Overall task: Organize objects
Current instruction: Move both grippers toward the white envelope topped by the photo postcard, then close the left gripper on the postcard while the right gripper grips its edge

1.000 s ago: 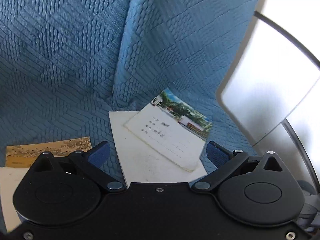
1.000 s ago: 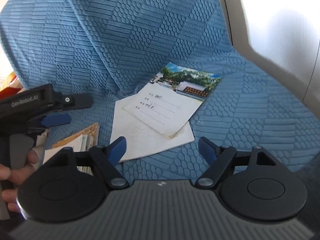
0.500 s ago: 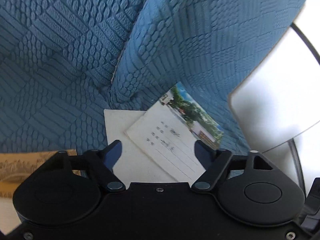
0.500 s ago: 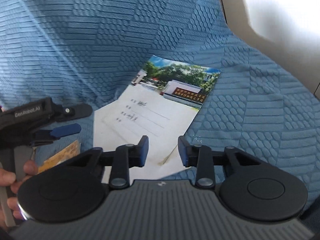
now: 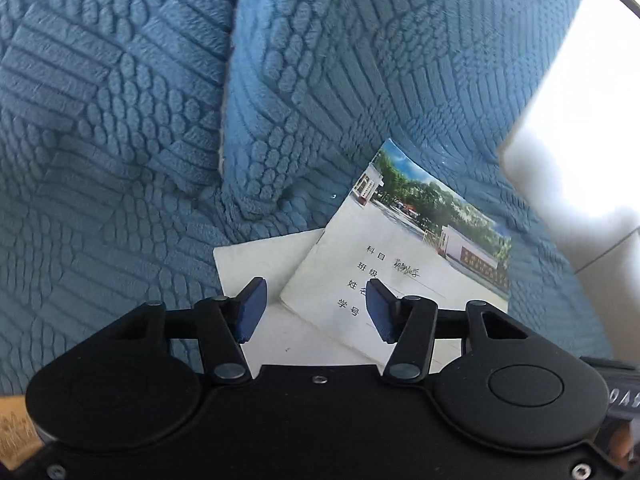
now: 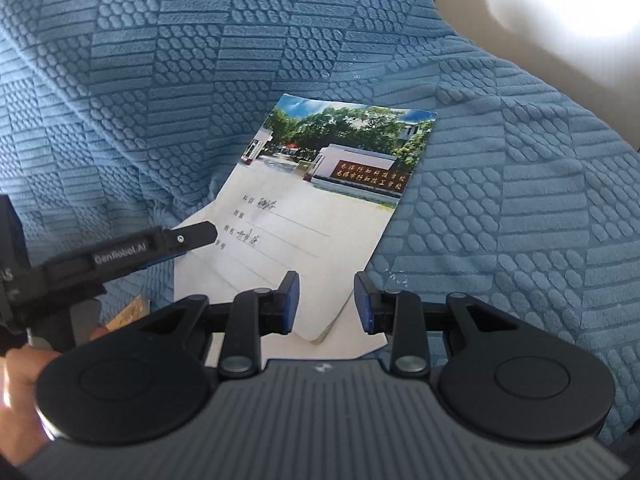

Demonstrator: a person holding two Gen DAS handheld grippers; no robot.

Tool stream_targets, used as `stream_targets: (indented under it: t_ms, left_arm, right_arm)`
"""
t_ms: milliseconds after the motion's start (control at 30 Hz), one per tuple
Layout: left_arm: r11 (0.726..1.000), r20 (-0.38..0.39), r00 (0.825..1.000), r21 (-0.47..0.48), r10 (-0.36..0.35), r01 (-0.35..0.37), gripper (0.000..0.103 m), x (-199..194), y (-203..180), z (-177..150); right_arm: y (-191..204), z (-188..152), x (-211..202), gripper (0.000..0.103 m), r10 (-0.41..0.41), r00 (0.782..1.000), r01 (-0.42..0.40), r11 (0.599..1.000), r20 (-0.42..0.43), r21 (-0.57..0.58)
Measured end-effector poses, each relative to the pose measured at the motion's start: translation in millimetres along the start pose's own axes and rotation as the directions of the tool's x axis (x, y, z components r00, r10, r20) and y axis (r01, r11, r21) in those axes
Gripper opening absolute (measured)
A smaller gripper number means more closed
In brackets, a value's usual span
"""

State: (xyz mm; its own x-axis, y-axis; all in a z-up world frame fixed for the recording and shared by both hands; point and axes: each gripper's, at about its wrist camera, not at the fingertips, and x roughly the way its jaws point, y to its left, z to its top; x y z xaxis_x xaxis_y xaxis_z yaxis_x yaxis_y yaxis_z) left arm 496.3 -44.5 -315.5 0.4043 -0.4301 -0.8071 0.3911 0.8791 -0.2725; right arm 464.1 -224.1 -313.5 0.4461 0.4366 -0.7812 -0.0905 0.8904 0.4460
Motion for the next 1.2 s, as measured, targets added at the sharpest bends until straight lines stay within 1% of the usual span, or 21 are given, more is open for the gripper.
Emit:
stream_targets:
  t_ms: [133, 233, 300, 367, 433, 500, 567, 600, 700, 767, 833, 867, 933, 1000, 1067, 1100, 1167, 1200]
  left_arm:
    - [1.000, 0.008, 1.000, 0.016, 0.000, 0.000, 0.053, 3.3, 0.8, 1.9]
    - [1.000, -0.003, 1.000, 0.013, -0.010, 0.010, 0.052, 6.4, -0.5, 4.6]
    - [0.999, -0.019, 0.999, 0.009, -0.038, 0.038, 0.048, 8.1, -1.0, 7.6]
    - [0.998, -0.038, 0.997, 0.011, -0.067, 0.067, 0.050, 8.8, -2.0, 8.5]
    - [0.996, -0.050, 0.996, 0.045, -0.074, 0.076, 0.049, 7.5, -4.2, 9.5]
    - [0.993, -0.049, 0.992, 0.018, -0.113, 0.114, 0.049, 3.1, -0.1, 11.4]
    - [0.982, -0.047, 0.981, -0.038, -0.188, 0.186, 0.049, -4.1, 7.8, 14.3]
    - [0.971, -0.046, 0.971, -0.066, -0.234, 0.230, 0.049, -7.6, 12.4, 15.9]
    - [0.923, -0.028, 0.936, -0.177, -0.351, 0.341, 0.049, -15.4, 28.8, 19.1]
    - [0.898, -0.023, 0.920, -0.226, -0.392, 0.377, 0.049, -16.5, 35.7, 20.3]
    - [0.889, -0.038, 0.914, -0.250, -0.404, 0.383, 0.049, -12.8, 38.6, 19.7]
    - [0.890, -0.049, 0.916, -0.264, -0.398, 0.373, 0.049, -9.7, 39.5, 18.6]
    - [0.904, -0.055, 0.931, -0.263, -0.361, 0.336, 0.048, -5.7, 39.6, 17.3]
    - [0.912, -0.063, 0.940, -0.270, -0.336, 0.308, 0.048, -2.4, 39.8, 15.8]
    - [0.942, -0.081, 0.965, -0.252, -0.250, 0.223, 0.040, -0.6, 37.4, 16.7]
    - [0.946, -0.090, 0.968, -0.252, -0.235, 0.206, 0.036, 1.9, 37.4, 15.8]
    - [0.944, -0.094, 0.971, -0.269, -0.222, 0.190, 0.031, 6.2, 41.2, 13.5]
    - [0.943, -0.093, 0.972, -0.277, -0.216, 0.183, 0.026, 7.0, 42.8, 12.4]
  right_arm:
    - [-6.5, 0.7, 4.6, 0.034, 0.009, 1.000, -0.008, 0.999, -0.020, 0.039]
    - [-8.1, -0.7, 6.8, 0.033, 0.008, 1.000, -0.007, 0.999, -0.027, 0.050]
    - [-6.3, -1.4, 7.2, 0.033, 0.002, 1.000, -0.002, 0.999, -0.023, 0.041]
    - [-5.6, -2.5, 7.4, 0.033, -0.006, 1.000, 0.007, 0.999, -0.016, 0.049]
    - [-9.1, -2.8, 6.8, 0.033, 0.010, 1.000, -0.009, 0.996, -0.011, 0.093]
    - [-14.3, -2.5, 7.0, 0.033, 0.032, 0.999, -0.030, 0.989, -0.006, 0.146]
    - [-21.0, -3.4, 6.2, 0.033, 0.051, 0.999, -0.051, 0.979, 0.002, 0.199]
    - [-23.8, -3.9, 6.3, 0.033, 0.059, 0.998, -0.059, 0.974, 0.007, 0.221]
    - [-31.2, -6.3, 7.0, 0.033, 0.080, 0.997, -0.082, 0.958, 0.021, 0.273]
    - [-34.7, -7.5, 7.4, 0.033, 0.088, 0.996, -0.092, 0.951, 0.028, 0.295]
    - [-36.7, -8.1, 8.3, 0.033, 0.092, 0.995, -0.098, 0.946, 0.034, 0.310]
    - [-37.4, -8.2, 9.0, 0.033, 0.093, 0.995, -0.100, 0.944, 0.035, 0.315]
    - [-37.9, -8.4, 9.2, 0.033, 0.097, 0.995, -0.103, 0.941, 0.037, 0.322]
    - [-38.4, -8.4, 9.4, 0.033, 0.100, 0.994, -0.107, 0.937, 0.039, 0.331]
    - [-39.3, -8.4, 10.0, 0.033, 0.103, 0.994, -0.110, 0.934, 0.039, 0.339]
    - [-39.3, -8.4, 9.9, 0.033, 0.105, 0.994, -0.112, 0.933, 0.039, 0.341]
    - [-38.9, -8.5, 9.4, 0.033, 0.105, 0.994, -0.112, 0.934, 0.038, 0.340]
    - [-38.5, -8.8, 9.5, 0.033, 0.105, 0.994, -0.112, 0.934, 0.038, 0.340]
